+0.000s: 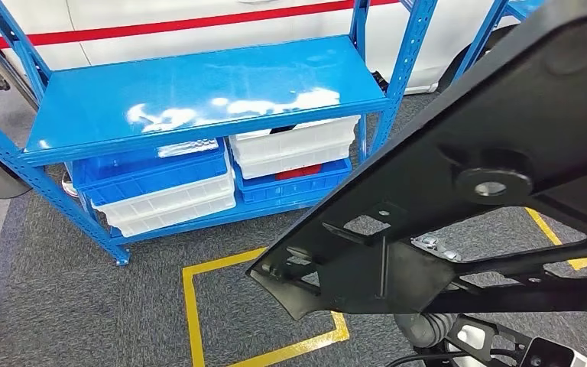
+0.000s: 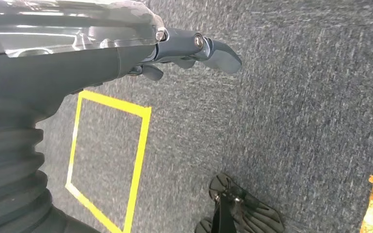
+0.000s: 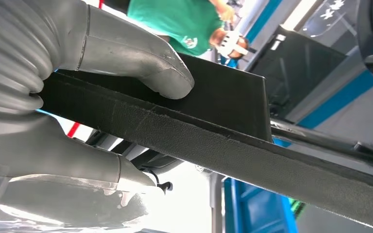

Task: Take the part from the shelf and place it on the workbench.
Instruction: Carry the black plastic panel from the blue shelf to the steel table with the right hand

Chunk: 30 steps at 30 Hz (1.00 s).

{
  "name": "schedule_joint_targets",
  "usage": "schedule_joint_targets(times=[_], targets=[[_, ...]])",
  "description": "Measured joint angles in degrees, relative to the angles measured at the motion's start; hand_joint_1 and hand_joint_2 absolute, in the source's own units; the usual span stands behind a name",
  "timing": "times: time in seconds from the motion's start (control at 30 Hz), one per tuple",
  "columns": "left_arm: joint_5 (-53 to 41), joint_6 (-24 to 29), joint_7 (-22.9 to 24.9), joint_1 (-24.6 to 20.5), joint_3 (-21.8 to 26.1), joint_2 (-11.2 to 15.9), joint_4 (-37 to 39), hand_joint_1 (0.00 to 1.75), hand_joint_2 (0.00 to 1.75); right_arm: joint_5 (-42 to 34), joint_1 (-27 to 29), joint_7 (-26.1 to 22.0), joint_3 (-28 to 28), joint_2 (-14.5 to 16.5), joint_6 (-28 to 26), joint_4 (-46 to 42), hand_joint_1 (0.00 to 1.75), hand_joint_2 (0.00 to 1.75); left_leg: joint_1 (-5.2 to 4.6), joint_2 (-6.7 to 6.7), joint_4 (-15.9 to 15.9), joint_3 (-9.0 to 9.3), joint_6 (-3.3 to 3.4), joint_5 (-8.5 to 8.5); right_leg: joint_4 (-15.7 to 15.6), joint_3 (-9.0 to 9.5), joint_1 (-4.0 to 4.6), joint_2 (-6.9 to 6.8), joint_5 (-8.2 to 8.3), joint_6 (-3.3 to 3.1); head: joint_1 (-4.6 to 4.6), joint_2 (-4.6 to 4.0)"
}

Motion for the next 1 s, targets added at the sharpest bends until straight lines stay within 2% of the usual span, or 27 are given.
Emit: schedule_joint_targets(times=[0.07,0.13,0.17,0.2,0.23,0.27,0.33,0.37,0.4,0.47,0.5,0.53,0.6,0.63,0.67,0.7,0.73,0.77,0.8,0.87,0.9,0.93,1.0], targets=[[0.05,-0.08,0.36,0.00,0.01,-0.17,0.01,0.00,1.75,-0.09,0.29,-0.04,0.00,-0.33,0.05,-0.02,1.75,1.75,0.27,1.17,-0.52,0.04,0.68,0.38,3.14,-1.53,0.07,-1.70,-2.13,0.59,0.01,0.00],[0.08,-0.07,0.50,0.13,0.02,-0.34,0.01,0.00,1.75,-0.32,0.47,-0.07,0.01,-0.55,0.34,0.05,1.75,1.75,0.18,2.34,-0.58,-0.11,0.96,0.45,10.13,-4.93,-0.23,-3.62,-5.79,1.05,0.01,0.00],[0.10,-0.03,0.53,0.19,0.04,-0.45,0.01,0.00,1.75,-0.48,0.60,-0.07,0.01,-0.63,0.55,0.17,1.75,1.75,0.15,2.96,-0.57,-0.19,0.98,0.45,13.49,-6.59,-0.44,-3.99,-7.03,1.28,0.01,0.00],[0.14,0.05,0.52,0.21,0.07,-0.57,0.01,0.00,1.75,-0.63,0.72,-0.07,0.01,-0.68,0.75,0.32,1.75,1.75,0.14,3.58,-0.56,-0.23,0.97,0.44,15.24,-7.45,-0.64,-4.22,-7.26,1.46,0.01,0.00],[0.18,0.18,0.51,0.20,0.12,-0.69,0.01,0.00,1.75,-0.77,0.81,-0.07,0.01,-0.71,0.92,0.46,1.75,1.75,0.14,4.16,-0.54,-0.24,0.93,0.41,15.02,-7.30,-0.82,-4.46,-6.51,1.58,0.01,0.00],[0.20,0.32,0.49,0.18,0.16,-0.83,0.01,0.00,1.75,-0.89,0.85,-0.07,0.01,-0.72,1.08,0.58,1.75,1.75,0.14,4.71,-0.52,-0.17,0.85,0.36,12.36,-5.86,-0.95,-4.87,-4.80,1.61,0.01,0.00],[0.15,0.61,0.44,0.17,0.21,-1.06,0.01,0.00,1.75,-1.10,0.75,-0.07,0.01,-0.71,1.41,0.67,1.75,1.75,-0.01,5.61,-0.39,0.06,0.46,0.15,4.32,-1.46,-0.79,-6.97,-1.46,1.29,0.01,0.00],[0.11,0.74,0.41,0.18,0.22,-1.11,0.01,0.00,1.75,-1.19,0.66,-0.07,0.00,-0.69,1.57,0.67,1.75,1.75,-0.13,6.05,-0.32,0.16,0.15,0.04,1.33,0.09,-0.57,-7.77,-0.55,0.96,0.01,0.00],[0.08,0.84,0.36,0.19,0.22,-1.13,0.01,0.00,1.75,-1.26,0.61,-0.08,-0.03,-0.68,1.68,0.69,1.75,1.75,-0.25,6.46,-0.27,0.24,-0.18,-0.05,-0.17,0.77,-0.33,-8.24,-0.32,0.61,0.00,0.00],[0.04,0.99,0.24,0.14,0.24,-1.14,0.01,0.00,1.75,-1.34,0.61,-0.08,-0.15,-0.66,1.85,0.71,1.75,1.75,-0.31,7.41,-0.35,0.43,-0.91,-0.13,-0.51,0.57,-0.10,-7.34,-0.30,-0.10,0.00,0.00],[0.00,1.01,0.15,0.10,0.24,-1.11,0.00,0.00,1.75,-1.37,0.66,-0.08,-0.24,-0.64,1.98,0.71,1.75,1.75,-0.21,7.27,-0.18,0.48,-1.29,-0.38,-0.66,0.55,-0.18,-6.83,-0.15,-0.47,-0.01,0.00],[-0.04,0.95,-0.04,0.08,0.24,-1.08,-0.01,0.00,1.75,-1.39,0.67,-0.08,-0.31,-0.61,2.16,0.69,1.75,1.75,-0.09,6.48,0.71,0.21,-1.62,-1.16,-0.84,0.57,-0.30,-6.32,0.05,-0.88,-0.01,0.00],[-0.10,0.69,-0.57,0.18,0.24,-0.97,-0.02,0.00,1.75,-1.39,0.75,-0.08,-0.47,-0.42,2.55,0.66,1.75,1.75,0.14,3.89,5.88,-1.93,-2.03,-4.44,-1.11,0.58,-0.50,-5.36,0.38,-1.55,-0.01,0.00],[-0.11,0.51,-0.86,0.31,0.24,-0.92,-0.03,0.00,1.75,-1.39,0.82,-0.07,-0.56,-0.30,2.70,0.66,1.75,1.75,0.17,2.94,9.83,-3.71,-2.11,-6.46,-1.09,0.49,-0.44,-4.81,0.44,-1.75,-0.01,0.00],[-0.11,0.31,-1.15,0.45,0.24,-0.84,-0.04,0.00,1.75,-1.39,0.96,-0.07,-0.69,-0.18,2.88,0.66,1.75,1.75,0.18,2.53,13.57,-5.47,-2.16,-7.97,-1.06,0.42,-0.35,-4.20,0.48,-1.85,-0.01,0.00],[-0.09,0.11,-1.44,0.58,0.24,-0.74,-0.06,0.00,1.75,-1.39,1.11,-0.07,-0.85,-0.09,3.06,0.66,1.75,1.75,0.18,2.35,15.93,-6.64,-2.18,-8.48,-1.01,0.37,-0.27,-3.51,0.51,-1.89,-0.01,0.00],[-0.07,-0.10,-1.74,0.65,0.24,-0.67,-0.07,0.00,1.75,-1.39,1.25,-0.07,-0.98,-0.02,3.30,0.65,1.75,1.75,0.18,2.27,16.21,-6.86,-2.13,-7.85,-0.92,0.36,-0.20,-2.80,0.51,-1.89,0.00,0.00],[-0.04,-0.30,-2.06,0.69,0.24,-0.55,-0.08,0.00,1.75,-1.39,1.36,-0.07,-1.09,0.08,3.55,0.60,1.75,1.75,0.18,2.11,14.13,-5.99,-2.01,-6.13,-0.80,0.38,-0.18,-2.08,0.50,-1.86,0.00,0.00],[0.00,-0.48,-2.32,0.70,0.24,-0.42,-0.12,0.00,1.75,-1.40,1.44,-0.08,-1.15,0.19,3.77,0.51,1.75,1.75,0.19,1.50,10.31,-4.31,-1.82,-3.82,-0.65,0.39,-0.19,-1.38,0.45,-1.79,-0.01,0.00],[0.04,-0.75,-2.72,0.70,0.24,-0.08,-0.25,0.00,1.75,-1.55,1.49,-0.08,-1.23,0.46,4.14,0.35,1.75,1.75,0.23,-0.61,3.09,-1.13,-1.38,-0.93,-0.23,0.16,-0.13,-0.12,0.36,-1.44,-0.01,0.00],[0.04,-0.83,-2.85,0.70,0.24,0.09,-0.33,0.00,1.75,-1.68,1.51,-0.08,-1.32,0.61,4.41,0.31,1.75,1.75,0.17,-1.34,1.23,-0.36,-1.18,-0.51,-0.10,-0.07,-0.18,0.44,0.39,-1.12,-0.01,0.00],[0.05,-0.86,-2.92,0.65,0.24,0.26,-0.40,0.00,1.75,-1.85,1.55,-0.08,-1.43,0.74,4.68,0.29,1.75,1.75,0.06,-1.52,0.62,-0.11,-0.95,-0.64,-0.05,-0.29,-0.26,0.99,0.50,-0.73,0.00,0.00],[0.06,-0.86,-2.98,0.42,0.24,0.47,-0.48,0.00,1.75,-2.05,1.68,-0.07,-1.78,0.97,5.20,0.08,1.75,1.75,0.03,-0.49,0.22,-0.03,-0.33,-0.30,-0.03,-0.62,-0.47,1.65,0.68,0.05,0.00,0.00]])
